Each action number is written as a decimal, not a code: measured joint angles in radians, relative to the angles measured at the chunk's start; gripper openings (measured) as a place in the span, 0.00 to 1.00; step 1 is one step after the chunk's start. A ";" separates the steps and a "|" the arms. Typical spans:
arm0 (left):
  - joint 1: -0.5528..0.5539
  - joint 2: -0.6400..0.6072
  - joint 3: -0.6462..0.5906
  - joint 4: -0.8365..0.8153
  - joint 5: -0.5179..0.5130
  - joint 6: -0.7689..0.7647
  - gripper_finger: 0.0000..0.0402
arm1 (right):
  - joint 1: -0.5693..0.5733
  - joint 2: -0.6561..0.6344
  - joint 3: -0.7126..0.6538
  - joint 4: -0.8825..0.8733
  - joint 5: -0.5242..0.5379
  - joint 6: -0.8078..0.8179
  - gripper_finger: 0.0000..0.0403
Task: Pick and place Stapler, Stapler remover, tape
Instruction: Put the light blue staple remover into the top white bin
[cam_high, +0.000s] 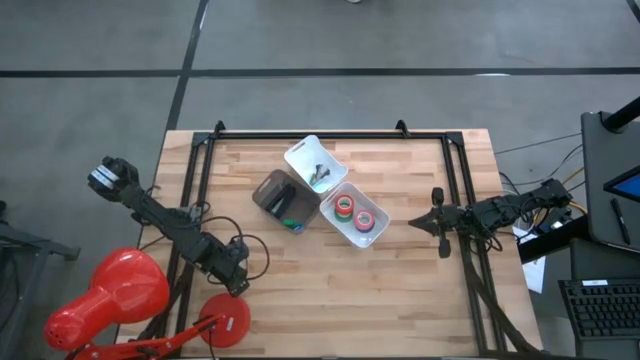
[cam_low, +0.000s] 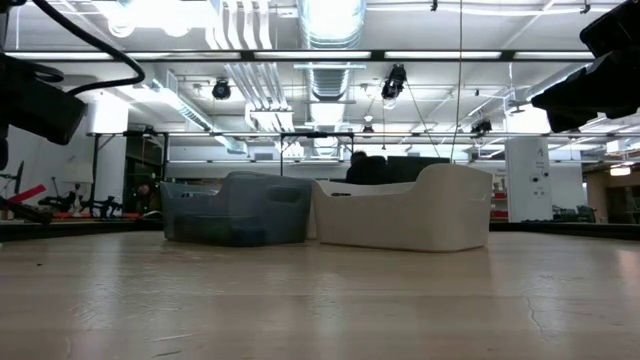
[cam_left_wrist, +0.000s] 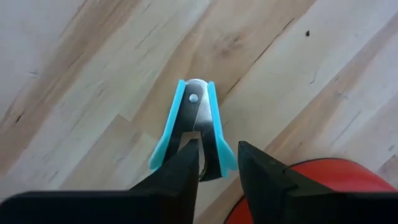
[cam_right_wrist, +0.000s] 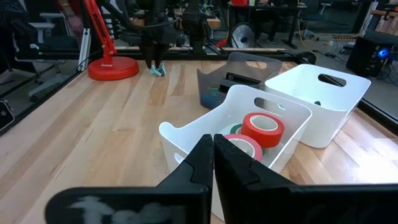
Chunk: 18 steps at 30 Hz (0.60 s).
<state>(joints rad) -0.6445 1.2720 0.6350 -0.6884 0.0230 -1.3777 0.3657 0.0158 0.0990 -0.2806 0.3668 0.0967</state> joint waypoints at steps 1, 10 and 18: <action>0.000 0.000 0.000 0.000 -0.001 0.000 0.27 | 0.000 0.000 0.000 0.000 0.000 0.000 0.02; 0.000 0.015 0.000 0.000 0.006 0.025 0.05 | 0.000 0.000 0.000 0.000 0.000 0.000 0.02; 0.000 0.025 0.011 0.008 -0.004 0.056 0.02 | 0.000 0.000 0.000 0.000 0.000 0.000 0.02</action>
<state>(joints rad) -0.6449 1.2970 0.6455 -0.6804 0.0188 -1.3213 0.3658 0.0158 0.0990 -0.2806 0.3668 0.0967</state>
